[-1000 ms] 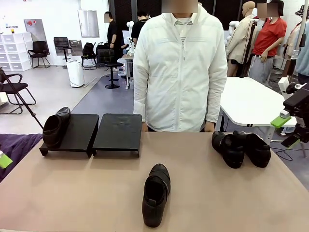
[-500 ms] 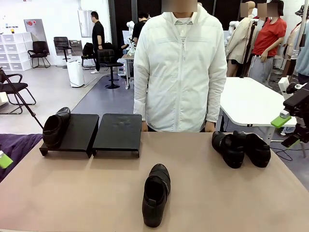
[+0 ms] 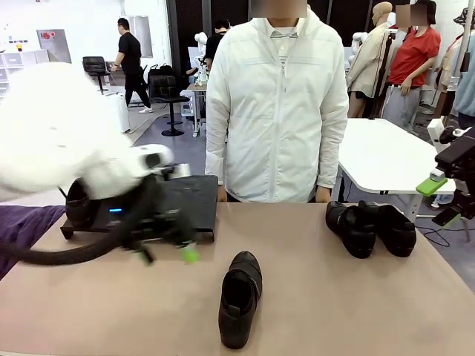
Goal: Organize the shoes by placing them on the stand.
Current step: Place the Shoe from the middle of the table onto the Shoes Stand.
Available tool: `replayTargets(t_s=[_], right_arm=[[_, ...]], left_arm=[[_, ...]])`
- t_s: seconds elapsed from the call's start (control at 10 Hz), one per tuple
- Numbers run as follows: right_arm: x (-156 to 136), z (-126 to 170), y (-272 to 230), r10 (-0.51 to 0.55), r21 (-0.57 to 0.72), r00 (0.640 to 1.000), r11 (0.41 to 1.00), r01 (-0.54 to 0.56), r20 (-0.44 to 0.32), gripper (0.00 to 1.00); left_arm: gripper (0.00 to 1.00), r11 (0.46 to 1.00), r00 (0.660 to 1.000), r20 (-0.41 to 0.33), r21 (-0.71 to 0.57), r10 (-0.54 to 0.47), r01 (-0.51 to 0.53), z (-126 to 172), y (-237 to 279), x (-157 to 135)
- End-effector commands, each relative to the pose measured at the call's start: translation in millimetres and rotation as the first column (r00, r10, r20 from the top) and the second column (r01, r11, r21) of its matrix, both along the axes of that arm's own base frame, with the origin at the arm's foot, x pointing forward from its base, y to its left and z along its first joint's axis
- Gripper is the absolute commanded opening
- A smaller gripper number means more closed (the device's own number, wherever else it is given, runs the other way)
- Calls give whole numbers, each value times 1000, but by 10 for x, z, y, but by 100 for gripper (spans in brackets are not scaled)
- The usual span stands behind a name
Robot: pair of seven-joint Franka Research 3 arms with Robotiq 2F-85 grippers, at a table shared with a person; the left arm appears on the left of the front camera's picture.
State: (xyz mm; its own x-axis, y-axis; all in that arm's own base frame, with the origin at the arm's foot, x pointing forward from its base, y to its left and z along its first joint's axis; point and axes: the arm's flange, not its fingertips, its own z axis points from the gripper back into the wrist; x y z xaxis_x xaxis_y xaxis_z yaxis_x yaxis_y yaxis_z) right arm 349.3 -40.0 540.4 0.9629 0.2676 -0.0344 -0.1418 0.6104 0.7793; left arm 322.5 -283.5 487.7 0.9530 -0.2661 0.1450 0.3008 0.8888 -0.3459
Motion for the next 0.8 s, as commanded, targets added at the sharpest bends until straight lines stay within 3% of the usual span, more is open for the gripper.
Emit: replayTargets(t_s=[0.0,0.1,0.2,0.3,0.4,0.5,0.6,0.7], right_arm=[[2,14,-40,16,-13,1000,1000,-16,5,100],[2,14,-40,16,-13,1000,1000,-16,5,100],[2,14,-40,16,-13,1000,1000,-16,5,100],[2,14,-40,16,-13,1000,1000,-16,5,100],[2,14,-40,16,-13,1000,1000,-16,5,100],[2,14,-40,16,-13,1000,1000,-16,5,100],[2,14,-40,16,-13,1000,1000,-16,5,100],[2,14,-40,16,-13,1000,1000,-16,5,100]], left_arm=[[100,997,998,-17,47,55,-55,-45,-377,708],[100,997,997,-55,59,53,-50,-188,-522,770],[100,992,989,-117,85,-86,97,-137,-338,679],[100,999,999,-18,14,47,-46,-216,-490,630],[100,999,999,-18,14,47,-46,-216,-490,630],[100,999,998,-67,43,13,-10,-315,-513,812],[100,990,995,-66,119,78,-70,-559,-617,888],[100,991,991,-116,122,69,-54,-697,-650,951]])
